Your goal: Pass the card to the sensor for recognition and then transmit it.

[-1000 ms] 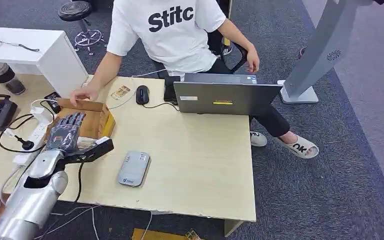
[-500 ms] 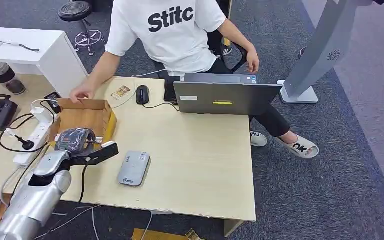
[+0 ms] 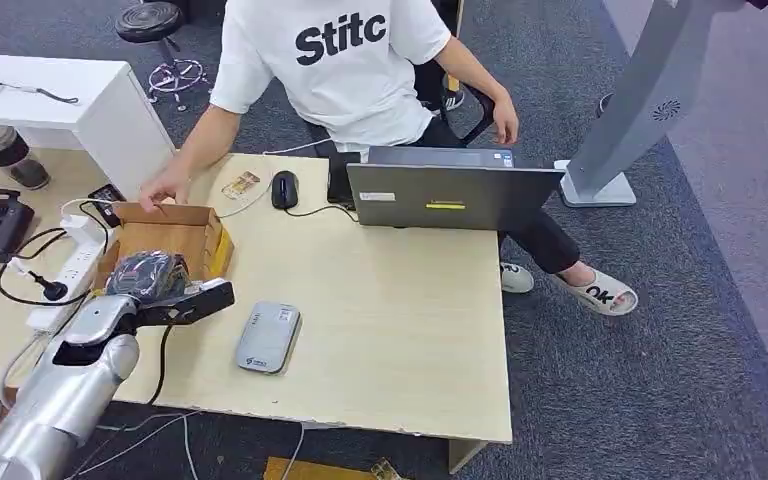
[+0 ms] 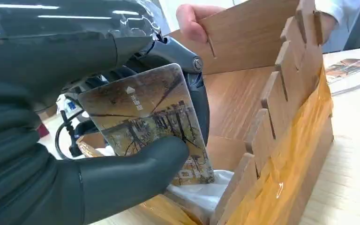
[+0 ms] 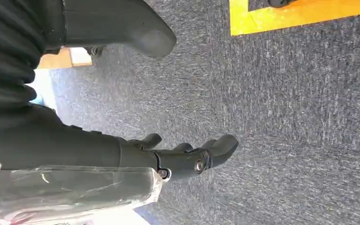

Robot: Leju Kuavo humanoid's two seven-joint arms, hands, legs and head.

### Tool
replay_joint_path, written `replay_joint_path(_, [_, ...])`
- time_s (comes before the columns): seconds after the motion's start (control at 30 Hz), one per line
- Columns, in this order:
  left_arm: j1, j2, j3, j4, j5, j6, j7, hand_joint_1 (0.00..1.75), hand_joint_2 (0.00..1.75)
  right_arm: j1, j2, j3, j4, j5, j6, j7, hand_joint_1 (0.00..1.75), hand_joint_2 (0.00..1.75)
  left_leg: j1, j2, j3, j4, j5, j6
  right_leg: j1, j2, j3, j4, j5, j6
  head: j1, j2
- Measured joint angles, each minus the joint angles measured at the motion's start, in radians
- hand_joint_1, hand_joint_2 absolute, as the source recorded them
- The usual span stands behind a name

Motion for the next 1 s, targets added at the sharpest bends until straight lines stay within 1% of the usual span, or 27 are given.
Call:
replay_joint_path(0.13, [-0.014, 0.014, -0.013, -0.001, -0.017, 0.013, 0.011, 1.75, 1.75, 0.0, 0.0, 0.0, 0.0, 0.0, 0.0, -0.003, 0.0, 1.75, 0.0, 0.0, 0.0, 0.0, 0.0, 0.0, 0.0, 0.0, 0.0, 0.0, 0.0, 0.0, 0.0, 0.0])
replay_joint_path(0.37, [-0.082, 0.055, -0.018, -0.026, -0.059, 0.021, 0.026, 1.75, 1.75, 0.001, 0.0, 0.0, 0.0, -0.001, -0.004, -0.003, 0.0, 1.75, 0.0, 0.0, 0.0, 0.0, 0.0, 0.0, 0.0, 0.0, 0.0, 0.0, 0.0, 0.0, 0.0, 0.0])
replay_joint_path(0.6, [-0.1, 0.066, -0.019, -0.036, -0.061, 0.021, 0.026, 1.75, 1.75, 0.002, 0.0, 0.0, 0.0, -0.001, -0.006, -0.006, 0.0, 1.75, 0.0, 0.0, 0.0, 0.0, 0.0, 0.0, 0.0, 0.0, 0.0, 0.0, 0.0, 0.0, 0.0, 0.0])
replay_joint_path(0.73, [-0.111, 0.074, -0.021, -0.04, -0.092, 0.042, 0.042, 1.75, 1.75, 0.002, 0.0, 0.0, 0.0, 0.0, -0.01, -0.01, 0.0, 1.75, 0.0, 0.0, 0.0, 0.0, 0.0, 0.0, 0.0, 0.0, 0.0, 0.0, 0.0, 0.0, 0.0, 0.0])
replay_joint_path(0.87, [-0.184, 0.09, -0.024, -0.041, -0.11, 0.051, 0.058, 1.75, 1.75, 0.002, 0.0, 0.0, 0.0, 0.005, -0.014, -0.01, 0.0, 1.75, 0.0, -0.001, 0.0, 0.001, 0.0, 0.0, 0.0, -0.001, 0.0, 0.0, 0.0, 0.0, 0.0, 0.0])
replay_joint_path(0.97, [-0.241, 0.09, -0.025, -0.04, -0.117, 0.052, 0.06, 1.75, 1.75, 0.002, 0.0, 0.0, 0.0, 0.018, -0.014, -0.008, 0.0, 1.75, 0.0, 0.0, 0.0, 0.001, 0.0, 0.0, 0.0, 0.0, 0.0, 0.0, 0.0, 0.0, 0.0, 0.0])
replay_joint_path(1.0, [-0.263, 0.088, -0.028, -0.032, -0.12, 0.053, 0.062, 1.75, 1.75, 0.002, 0.0, 0.0, 0.0, 0.019, -0.014, -0.008, 0.0, 1.75, 0.001, 0.0, -0.001, 0.001, 0.0, 0.0, 0.0, 0.0, 0.0, 0.0, 0.0, 0.0, -0.002, 0.0])
